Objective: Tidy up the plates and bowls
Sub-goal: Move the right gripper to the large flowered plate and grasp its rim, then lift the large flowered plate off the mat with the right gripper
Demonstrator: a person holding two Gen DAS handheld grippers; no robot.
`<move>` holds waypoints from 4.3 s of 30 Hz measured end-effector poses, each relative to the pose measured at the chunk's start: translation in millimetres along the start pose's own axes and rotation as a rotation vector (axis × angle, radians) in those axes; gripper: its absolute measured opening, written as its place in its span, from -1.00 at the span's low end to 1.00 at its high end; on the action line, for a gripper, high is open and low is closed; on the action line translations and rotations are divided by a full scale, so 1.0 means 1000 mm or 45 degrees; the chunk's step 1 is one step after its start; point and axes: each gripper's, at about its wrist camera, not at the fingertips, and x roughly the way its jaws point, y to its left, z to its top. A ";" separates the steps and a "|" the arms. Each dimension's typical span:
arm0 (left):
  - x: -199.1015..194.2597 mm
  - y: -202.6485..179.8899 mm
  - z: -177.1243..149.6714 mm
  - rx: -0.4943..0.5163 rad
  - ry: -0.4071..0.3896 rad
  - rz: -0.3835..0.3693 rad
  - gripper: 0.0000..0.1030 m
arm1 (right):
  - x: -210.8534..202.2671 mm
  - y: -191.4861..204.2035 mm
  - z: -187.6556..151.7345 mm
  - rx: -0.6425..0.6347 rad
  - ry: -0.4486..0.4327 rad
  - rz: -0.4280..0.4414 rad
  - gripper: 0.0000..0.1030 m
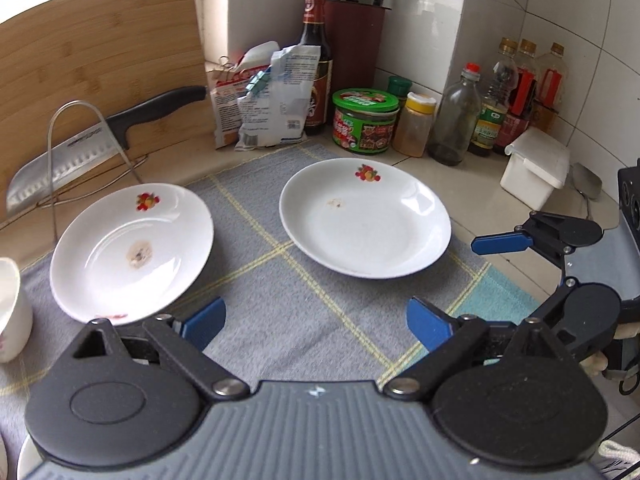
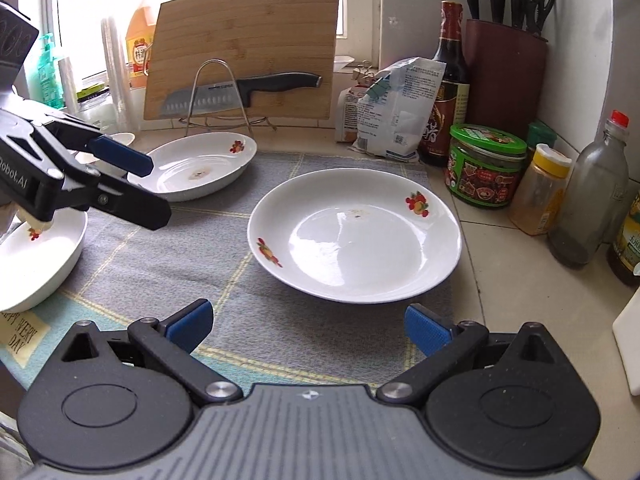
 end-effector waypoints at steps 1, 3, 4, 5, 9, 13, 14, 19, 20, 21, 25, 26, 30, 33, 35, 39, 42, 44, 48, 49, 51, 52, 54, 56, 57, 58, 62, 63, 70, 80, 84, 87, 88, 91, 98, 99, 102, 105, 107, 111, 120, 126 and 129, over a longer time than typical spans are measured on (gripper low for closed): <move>-0.006 0.000 -0.008 -0.011 -0.005 0.033 0.88 | 0.001 0.004 -0.001 -0.006 0.005 0.019 1.00; -0.016 0.002 -0.021 -0.030 -0.009 0.086 0.88 | 0.004 0.010 -0.001 -0.021 0.010 0.050 1.00; -0.021 0.003 -0.026 -0.038 -0.011 0.104 0.88 | 0.005 0.013 0.000 -0.027 0.015 0.060 1.00; -0.027 0.005 -0.033 -0.052 -0.015 0.131 0.88 | 0.007 0.018 0.001 -0.036 0.021 0.074 1.00; -0.046 0.019 -0.052 -0.118 -0.014 0.191 0.88 | 0.011 0.039 0.007 -0.078 0.023 0.124 1.00; -0.063 0.036 -0.069 -0.189 -0.017 0.224 0.88 | 0.019 0.061 0.014 -0.100 0.030 0.159 1.00; -0.068 0.042 -0.075 -0.206 -0.016 0.227 0.88 | 0.022 0.068 0.016 -0.099 0.034 0.168 1.00; -0.094 0.066 -0.097 -0.238 -0.019 0.262 0.88 | 0.033 0.100 0.024 -0.068 0.059 0.233 1.00; -0.099 0.070 -0.101 -0.244 -0.020 0.266 0.88 | 0.035 0.107 0.025 -0.071 0.068 0.242 1.00; -0.104 0.075 -0.106 -0.251 -0.020 0.269 0.88 | 0.037 0.114 0.026 -0.078 0.074 0.246 1.00; -0.118 0.093 -0.122 -0.275 -0.005 0.274 0.88 | 0.043 0.141 0.033 -0.089 0.086 0.287 1.00; -0.122 0.096 -0.126 -0.278 -0.001 0.273 0.88 | 0.046 0.148 0.034 -0.087 0.088 0.297 1.00; -0.134 0.110 -0.141 -0.263 0.019 0.266 0.88 | 0.054 0.169 0.040 -0.083 0.112 0.325 1.00; -0.140 0.119 -0.153 -0.253 0.043 0.238 0.88 | 0.059 0.183 0.043 -0.084 0.130 0.339 1.00; -0.140 0.122 -0.161 -0.228 0.073 0.220 0.88 | 0.062 0.192 0.044 -0.083 0.143 0.341 1.00; -0.136 0.125 -0.174 -0.165 0.111 0.185 0.88 | 0.066 0.206 0.044 -0.073 0.190 0.357 1.00; -0.129 0.126 -0.178 -0.128 0.120 0.153 0.88 | 0.067 0.216 0.042 -0.086 0.228 0.362 1.00; -0.124 0.126 -0.180 -0.111 0.117 0.125 0.89 | 0.068 0.222 0.040 -0.089 0.252 0.355 1.00; -0.114 0.127 -0.181 -0.072 0.107 0.092 0.89 | 0.069 0.229 0.034 -0.086 0.295 0.329 1.00; -0.112 0.128 -0.181 -0.062 0.105 0.080 0.88 | 0.068 0.230 0.033 -0.085 0.304 0.320 1.00; -0.108 0.128 -0.180 -0.037 0.091 0.069 0.89 | 0.067 0.232 0.031 -0.084 0.322 0.312 1.00; -0.105 0.128 -0.179 -0.017 0.088 0.059 0.91 | 0.067 0.233 0.030 -0.084 0.329 0.308 1.00; -0.102 0.127 -0.178 0.008 0.082 0.044 0.92 | 0.066 0.234 0.028 -0.075 0.343 0.295 1.00; -0.099 0.126 -0.179 0.043 0.077 0.029 0.98 | 0.066 0.235 0.026 -0.065 0.357 0.288 1.00; -0.097 0.125 -0.179 0.070 0.072 0.031 0.98 | 0.065 0.235 0.026 -0.058 0.363 0.288 1.00; -0.096 0.124 -0.180 0.096 0.068 0.033 0.98 | 0.065 0.235 0.025 -0.055 0.369 0.287 1.00; -0.095 0.126 -0.180 0.117 0.051 0.016 0.99 | 0.068 0.239 0.023 -0.039 0.397 0.272 1.00; -0.094 0.127 -0.180 0.122 0.047 0.011 0.99 | 0.069 0.241 0.023 -0.041 0.404 0.269 1.00; -0.093 0.129 -0.182 0.136 0.008 -0.004 1.00 | 0.081 0.244 0.030 -0.075 0.434 0.284 1.00; -0.094 0.129 -0.183 0.129 0.009 0.006 1.00 | 0.105 0.234 0.052 -0.088 0.471 0.450 1.00; -0.094 0.129 -0.182 0.127 0.013 0.008 1.00 | 0.111 0.224 0.059 -0.039 0.492 0.529 1.00; -0.094 0.129 -0.183 0.127 0.007 0.009 1.00 | 0.115 0.217 0.064 0.004 0.513 0.582 1.00; -0.094 0.129 -0.183 0.127 0.005 0.009 1.00 | 0.116 0.215 0.066 0.013 0.515 0.593 1.00; -0.094 0.129 -0.183 0.125 0.002 0.010 1.00 | 0.124 0.213 0.070 0.050 0.537 0.613 1.00; -0.093 0.130 -0.182 0.140 0.004 0.000 1.00 | 0.134 0.212 0.077 0.060 0.572 0.652 1.00; -0.093 0.130 -0.182 0.145 0.005 -0.004 1.00 | 0.135 0.213 0.078 0.051 0.581 0.654 1.00; -0.093 0.131 -0.181 0.164 0.007 -0.016 1.00 | 0.138 0.216 0.081 0.019 0.613 0.667 1.00; -0.093 0.132 -0.180 0.188 0.008 -0.024 1.00 | 0.140 0.215 0.085 0.012 0.654 0.676 1.00; -0.094 0.132 -0.180 0.211 0.004 -0.026 1.00 | 0.142 0.214 0.087 0.024 0.672 0.684 1.00; -0.093 0.133 -0.179 0.235 0.005 -0.039 1.00 | 0.145 0.210 0.089 0.065 0.693 0.695 1.00; -0.094 0.134 -0.179 0.265 0.011 -0.061 1.00 | 0.151 0.208 0.094 0.123 0.746 0.704 1.00; -0.094 0.135 -0.178 0.273 0.014 -0.069 1.00 | 0.151 0.208 0.096 0.119 0.754 0.700 1.00; -0.095 0.135 -0.178 0.274 0.017 -0.070 1.00 | 0.153 0.208 0.097 0.120 0.740 0.689 1.00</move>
